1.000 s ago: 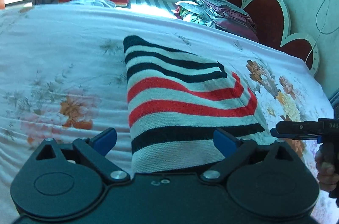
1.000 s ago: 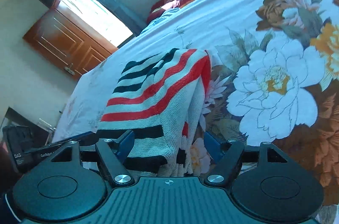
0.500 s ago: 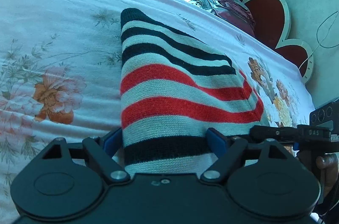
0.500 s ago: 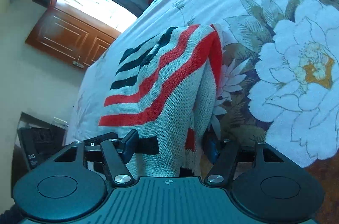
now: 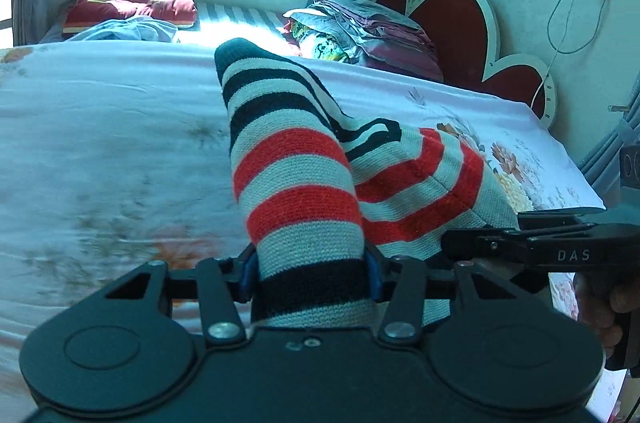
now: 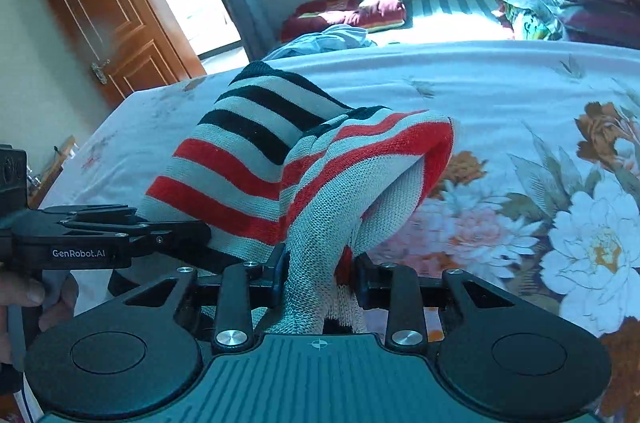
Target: Fold small clothes
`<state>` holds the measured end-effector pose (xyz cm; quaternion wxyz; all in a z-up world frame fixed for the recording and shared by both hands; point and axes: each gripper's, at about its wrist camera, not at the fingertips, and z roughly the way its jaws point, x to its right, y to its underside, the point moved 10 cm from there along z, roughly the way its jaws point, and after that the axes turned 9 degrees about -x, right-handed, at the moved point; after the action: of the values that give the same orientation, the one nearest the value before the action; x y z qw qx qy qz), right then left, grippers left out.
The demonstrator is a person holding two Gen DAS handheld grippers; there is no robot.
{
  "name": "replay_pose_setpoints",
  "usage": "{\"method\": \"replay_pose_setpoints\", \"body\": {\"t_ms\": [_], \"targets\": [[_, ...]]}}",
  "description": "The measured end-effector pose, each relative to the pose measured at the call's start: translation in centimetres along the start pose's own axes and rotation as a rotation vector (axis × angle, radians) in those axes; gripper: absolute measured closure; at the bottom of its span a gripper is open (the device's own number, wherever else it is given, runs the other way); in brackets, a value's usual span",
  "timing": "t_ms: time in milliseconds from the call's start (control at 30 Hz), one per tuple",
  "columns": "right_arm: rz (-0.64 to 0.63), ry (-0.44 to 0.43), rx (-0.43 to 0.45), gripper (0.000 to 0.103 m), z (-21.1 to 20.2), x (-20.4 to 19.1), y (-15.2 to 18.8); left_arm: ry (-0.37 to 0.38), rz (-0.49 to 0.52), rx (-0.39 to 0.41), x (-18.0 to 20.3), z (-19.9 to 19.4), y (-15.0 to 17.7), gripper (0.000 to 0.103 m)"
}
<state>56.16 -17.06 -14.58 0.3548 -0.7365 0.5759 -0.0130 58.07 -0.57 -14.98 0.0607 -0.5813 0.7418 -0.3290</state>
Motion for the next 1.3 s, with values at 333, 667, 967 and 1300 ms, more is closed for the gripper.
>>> {"method": "replay_pose_setpoints", "body": {"t_ms": [333, 667, 967, 1300], "targets": [[0.016, -0.074, -0.030, 0.070, 9.4, -13.7, 0.0, 0.001, -0.094, -0.037, -14.2, -6.5, 4.1, 0.053], [0.202, -0.059, -0.083, 0.066, 12.5, -10.6, 2.8, -0.049, -0.139, -0.010, -18.1, -6.6, 6.3, 0.027], [-0.124, 0.199, 0.053, 0.068, 9.3, -15.0, -2.0, -0.068, 0.141, 0.048, -14.5, -7.1, 1.2, 0.072], [-0.113, 0.285, -0.091, 0.083, 13.3, -12.1, 0.5, -0.082, 0.158, -0.050, -13.6, -3.3, 3.2, 0.071]]}}
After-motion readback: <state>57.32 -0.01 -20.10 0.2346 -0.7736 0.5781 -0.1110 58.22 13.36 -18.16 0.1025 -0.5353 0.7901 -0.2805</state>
